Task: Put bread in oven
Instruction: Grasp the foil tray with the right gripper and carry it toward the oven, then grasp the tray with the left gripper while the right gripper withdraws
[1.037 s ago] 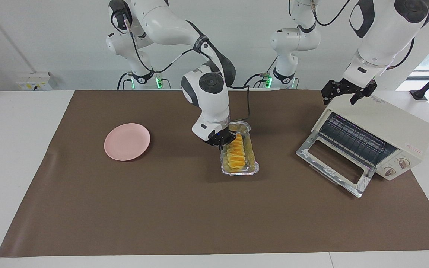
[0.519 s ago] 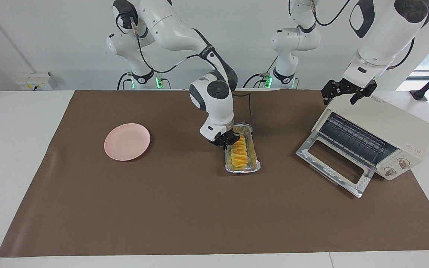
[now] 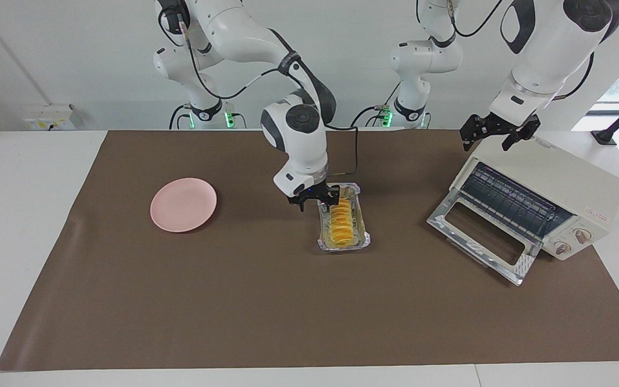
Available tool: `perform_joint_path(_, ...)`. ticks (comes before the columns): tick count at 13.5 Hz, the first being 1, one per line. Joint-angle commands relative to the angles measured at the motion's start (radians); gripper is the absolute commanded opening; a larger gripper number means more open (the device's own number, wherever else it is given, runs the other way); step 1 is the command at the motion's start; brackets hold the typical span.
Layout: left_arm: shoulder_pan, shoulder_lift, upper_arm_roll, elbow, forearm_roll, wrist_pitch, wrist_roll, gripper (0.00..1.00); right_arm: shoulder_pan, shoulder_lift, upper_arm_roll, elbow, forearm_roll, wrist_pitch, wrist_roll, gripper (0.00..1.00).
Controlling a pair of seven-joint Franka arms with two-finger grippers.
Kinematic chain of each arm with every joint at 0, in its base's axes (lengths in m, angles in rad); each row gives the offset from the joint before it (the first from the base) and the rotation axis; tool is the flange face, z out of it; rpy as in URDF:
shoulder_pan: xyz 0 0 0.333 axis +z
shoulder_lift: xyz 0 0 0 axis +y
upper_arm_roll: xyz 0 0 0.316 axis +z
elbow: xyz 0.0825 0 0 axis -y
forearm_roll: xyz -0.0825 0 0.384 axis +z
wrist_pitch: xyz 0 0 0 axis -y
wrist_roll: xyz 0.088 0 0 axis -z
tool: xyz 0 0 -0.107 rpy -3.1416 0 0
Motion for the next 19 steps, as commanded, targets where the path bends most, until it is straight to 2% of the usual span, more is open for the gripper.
perform_joint_path(1,-0.097,-0.038,-0.002,-0.067,-0.012,0.096,-0.089,1.0,-0.118,-0.1,0.01,-0.016,0.0,-0.055,-0.097,1.0)
perform_joint_path(4,-0.272,0.045,-0.003,-0.102,-0.012,0.28,-0.305,1.0,-0.274,-0.166,0.01,-0.013,-0.002,-0.107,-0.403,1.0)
perform_joint_path(7,-0.433,0.235,-0.001,-0.082,-0.01,0.429,-0.515,1.0,-0.389,-0.215,0.011,-0.012,0.0,-0.185,-0.664,1.0)
perform_joint_path(9,-0.499,0.312,-0.003,-0.095,-0.012,0.532,-0.571,1.0,-0.444,-0.264,0.01,-0.012,0.0,-0.283,-0.777,1.0)
perform_joint_path(12,-0.594,0.421,0.002,-0.089,-0.01,0.603,-0.637,1.0,-0.51,-0.352,0.008,-0.016,-0.005,-0.464,-0.842,1.0)
perform_joint_path(13,-0.593,0.426,0.001,-0.087,-0.01,0.609,-0.658,1.0,-0.521,-0.376,0.007,-0.019,-0.009,-0.518,-0.843,1.0)
perform_joint_path(14,-0.593,0.429,0.001,-0.089,-0.012,0.62,-0.664,0.9,-0.537,-0.401,0.008,-0.022,-0.031,-0.561,-0.843,1.0)
perform_joint_path(16,-0.596,0.447,0.001,-0.093,-0.01,0.635,-0.706,0.63,-0.541,-0.423,0.007,-0.022,-0.065,-0.602,-0.851,1.0)
perform_joint_path(17,-0.596,0.462,0.001,-0.093,-0.01,0.65,-0.714,0.38,-0.544,-0.432,0.007,-0.022,-0.069,-0.609,-0.851,1.0)
perform_joint_path(19,-0.592,0.47,0.001,-0.095,-0.01,0.66,-0.714,0.12,-0.567,-0.43,0.008,-0.016,-0.088,-0.59,-0.851,1.0)
